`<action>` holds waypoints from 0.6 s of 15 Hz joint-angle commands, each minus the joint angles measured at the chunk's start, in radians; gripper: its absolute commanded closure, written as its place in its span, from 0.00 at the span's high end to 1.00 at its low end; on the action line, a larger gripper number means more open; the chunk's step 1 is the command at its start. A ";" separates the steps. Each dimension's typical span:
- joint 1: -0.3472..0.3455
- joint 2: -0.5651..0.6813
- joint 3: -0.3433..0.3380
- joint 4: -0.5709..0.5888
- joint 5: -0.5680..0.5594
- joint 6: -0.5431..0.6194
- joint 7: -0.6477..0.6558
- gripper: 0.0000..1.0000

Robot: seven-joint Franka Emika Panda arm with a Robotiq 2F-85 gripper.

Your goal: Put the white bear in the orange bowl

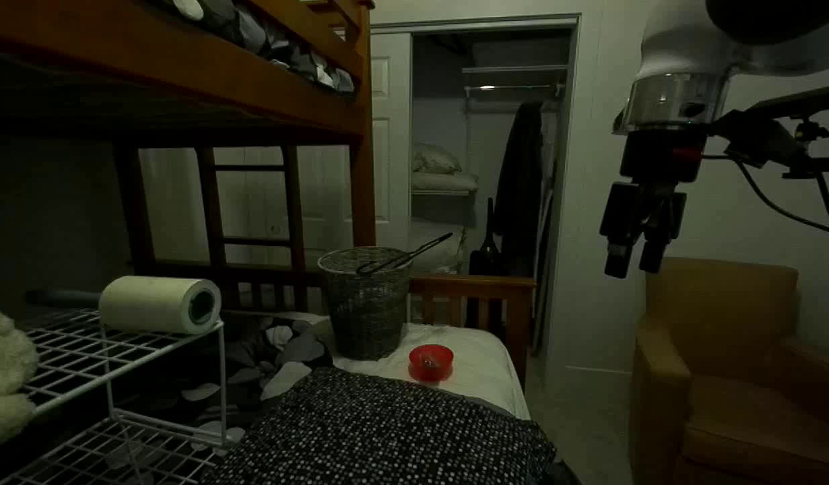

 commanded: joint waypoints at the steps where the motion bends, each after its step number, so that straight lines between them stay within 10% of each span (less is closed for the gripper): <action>1: -0.008 0.001 0.005 0.003 0.004 -0.003 -0.005 1.00; 6: -0.008 0.001 0.005 0.003 0.004 -0.003 -0.005 1.00; 9: 0.057 0.138 0.057 0.069 -0.004 0.184 -0.116 1.00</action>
